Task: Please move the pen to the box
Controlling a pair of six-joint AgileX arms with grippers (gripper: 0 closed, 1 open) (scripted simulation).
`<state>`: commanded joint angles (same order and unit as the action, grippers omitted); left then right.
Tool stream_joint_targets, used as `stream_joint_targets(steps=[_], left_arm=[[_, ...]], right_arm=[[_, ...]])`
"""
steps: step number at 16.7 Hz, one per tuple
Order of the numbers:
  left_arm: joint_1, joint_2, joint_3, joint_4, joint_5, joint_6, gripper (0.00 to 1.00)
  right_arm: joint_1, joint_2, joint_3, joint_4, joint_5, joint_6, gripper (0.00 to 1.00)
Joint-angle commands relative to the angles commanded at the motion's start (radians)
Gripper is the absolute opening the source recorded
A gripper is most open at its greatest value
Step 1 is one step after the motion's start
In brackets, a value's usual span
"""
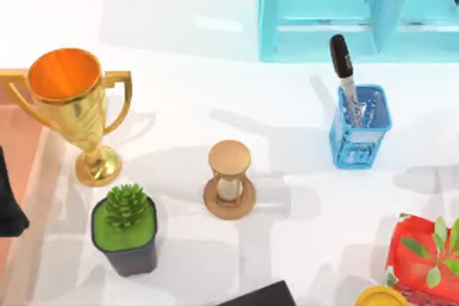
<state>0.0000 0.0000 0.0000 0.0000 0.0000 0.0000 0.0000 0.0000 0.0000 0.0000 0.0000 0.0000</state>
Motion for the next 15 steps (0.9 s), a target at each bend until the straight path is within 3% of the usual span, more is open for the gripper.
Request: stream_joint_targets(steps=[4, 7, 11, 15], left_arm=[[-0.028, 0.031, 0.027, 0.024, 0.0, -0.007, 1.0], [-0.132, 0.156, 0.134, 0.119, 0.001, -0.039, 1.0], [-0.326, 0.472, 0.347, 0.302, 0.001, -0.091, 1.0], [-0.493, 0.935, 0.537, 0.502, 0.002, -0.135, 1.0]], right_arm=[[0.0, 0.0, 0.0, 0.0, 0.0, 0.0, 1.0], [0.0, 0.0, 0.0, 0.0, 0.0, 0.0, 1.0], [0.0, 0.0, 0.0, 0.0, 0.0, 0.0, 1.0], [0.0, 0.0, 0.0, 0.0, 0.0, 0.0, 1.0]])
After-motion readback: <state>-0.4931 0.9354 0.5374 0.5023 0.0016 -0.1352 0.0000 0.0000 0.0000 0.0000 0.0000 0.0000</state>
